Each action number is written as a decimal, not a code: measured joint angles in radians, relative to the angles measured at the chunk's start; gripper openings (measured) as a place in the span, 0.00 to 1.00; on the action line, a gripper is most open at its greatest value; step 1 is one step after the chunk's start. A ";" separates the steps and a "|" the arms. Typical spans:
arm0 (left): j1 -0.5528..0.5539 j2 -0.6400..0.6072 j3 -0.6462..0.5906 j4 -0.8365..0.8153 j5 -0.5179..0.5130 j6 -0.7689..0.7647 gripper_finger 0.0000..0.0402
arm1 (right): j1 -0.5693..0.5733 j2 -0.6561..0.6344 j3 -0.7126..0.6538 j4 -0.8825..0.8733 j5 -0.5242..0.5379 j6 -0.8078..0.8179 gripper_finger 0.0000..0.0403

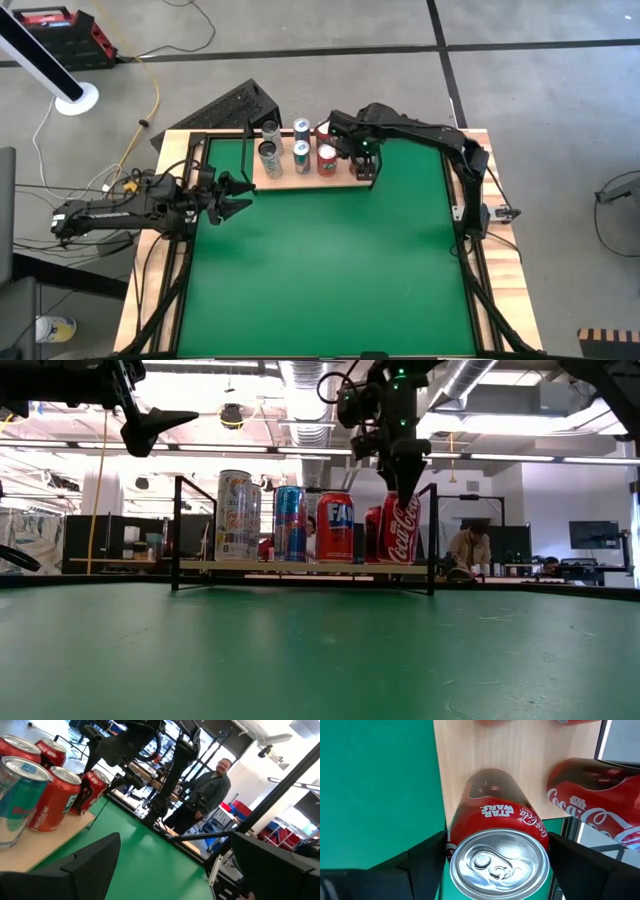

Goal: Place canned beverage on shelf
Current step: Put the red soda can on the shelf aligned with the other red soda can

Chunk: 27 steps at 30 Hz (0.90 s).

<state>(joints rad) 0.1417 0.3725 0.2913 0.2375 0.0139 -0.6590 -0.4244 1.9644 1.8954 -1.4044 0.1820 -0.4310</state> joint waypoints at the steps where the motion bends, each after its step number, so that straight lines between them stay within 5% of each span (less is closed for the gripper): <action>1: 0.000 0.000 0.000 0.000 0.003 0.000 0.91 | -0.002 0.000 0.000 0.001 0.001 -0.003 0.85; 27: 0.000 0.000 0.000 -0.001 0.036 0.000 0.91 | -0.004 0.000 0.002 0.030 -0.049 -0.023 0.88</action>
<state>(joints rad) 0.1417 0.3729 0.2913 0.2363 0.0496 -0.6586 -0.4282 1.9648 1.8969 -1.3739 0.1329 -0.4538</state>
